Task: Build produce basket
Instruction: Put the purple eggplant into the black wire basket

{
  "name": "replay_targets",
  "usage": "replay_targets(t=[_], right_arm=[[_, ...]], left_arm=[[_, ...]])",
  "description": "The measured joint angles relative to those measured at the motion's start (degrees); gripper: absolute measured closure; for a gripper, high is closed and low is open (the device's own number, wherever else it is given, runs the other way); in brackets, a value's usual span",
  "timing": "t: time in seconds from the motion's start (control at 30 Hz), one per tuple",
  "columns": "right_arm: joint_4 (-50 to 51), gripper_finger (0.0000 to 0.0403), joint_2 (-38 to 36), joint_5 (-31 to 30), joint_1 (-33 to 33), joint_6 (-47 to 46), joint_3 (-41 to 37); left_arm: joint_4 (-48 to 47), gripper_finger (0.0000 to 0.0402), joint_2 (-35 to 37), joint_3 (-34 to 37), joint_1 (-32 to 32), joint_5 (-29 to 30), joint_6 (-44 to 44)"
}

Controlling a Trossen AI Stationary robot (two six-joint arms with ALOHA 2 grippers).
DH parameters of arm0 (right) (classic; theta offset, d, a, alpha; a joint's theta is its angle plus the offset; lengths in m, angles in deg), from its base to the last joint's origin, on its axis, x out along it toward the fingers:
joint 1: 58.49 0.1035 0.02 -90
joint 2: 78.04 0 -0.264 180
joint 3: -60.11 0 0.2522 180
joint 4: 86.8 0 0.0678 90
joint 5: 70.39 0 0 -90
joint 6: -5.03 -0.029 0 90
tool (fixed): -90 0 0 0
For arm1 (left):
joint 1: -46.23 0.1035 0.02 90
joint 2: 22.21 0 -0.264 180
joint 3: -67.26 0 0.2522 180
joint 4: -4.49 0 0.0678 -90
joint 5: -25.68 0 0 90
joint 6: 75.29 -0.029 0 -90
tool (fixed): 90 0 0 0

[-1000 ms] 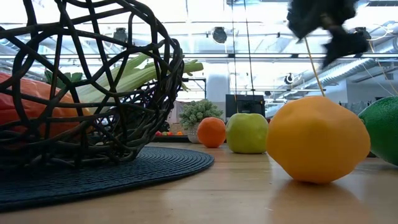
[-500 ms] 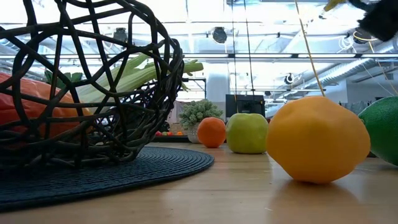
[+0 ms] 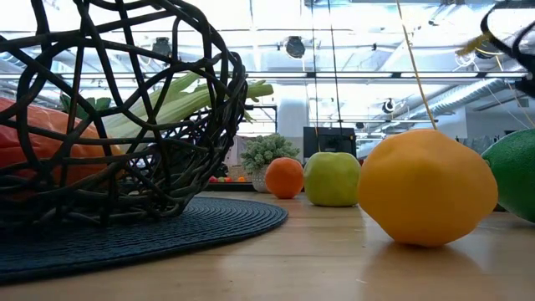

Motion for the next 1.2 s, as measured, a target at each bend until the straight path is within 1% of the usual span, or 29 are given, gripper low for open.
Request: replay_targets(t=[0.17,0.27,0.4,0.57,0.77,0.9,1.03,1.2], right_arm=[[-4.43,0.0095,-0.04,1.53,0.00,0.85,-5.32],[-7.46,0.0115,-0.02,2.20,0.00,1.35,-8.14],[-11.31,0.0147,-0.02,2.84,0.00,2.82,-11.18],[-11.72,0.0195,-0.02,2.78,-0.02,5.23,-11.57],[-12.37,0.0249,-0.02,0.50,-0.86,8.47,-11.57],[-14.24,0.0256,-0.02,-0.05,-2.91,11.02,-11.55],[-16.56,0.0245,-0.62,-0.70,-5.68,12.98,-11.54],[-19.74,0.0247,-4.27,-2.55,-9.71,14.65,-11.11]], left_arm=[[0.13,0.0378,0.00,0.00,0.00,-1.63,0.90],[0.12,0.0378,0.00,0.00,-0.02,-2.99,1.46],[0.12,0.0378,0.00,0.00,-0.02,-3.04,2.62],[0.12,0.0378,0.00,0.00,-0.02,-3.02,3.83],[0.17,0.0378,0.00,0.02,0.35,-2.86,3.97],[0.62,0.0378,0.00,0.02,0.35,-2.44,5.55],[1.86,0.0378,0.00,0.02,0.35,-1.62,7.57],[3.84,0.0378,-0.07,0.02,0.35,-1.44,9.59]])
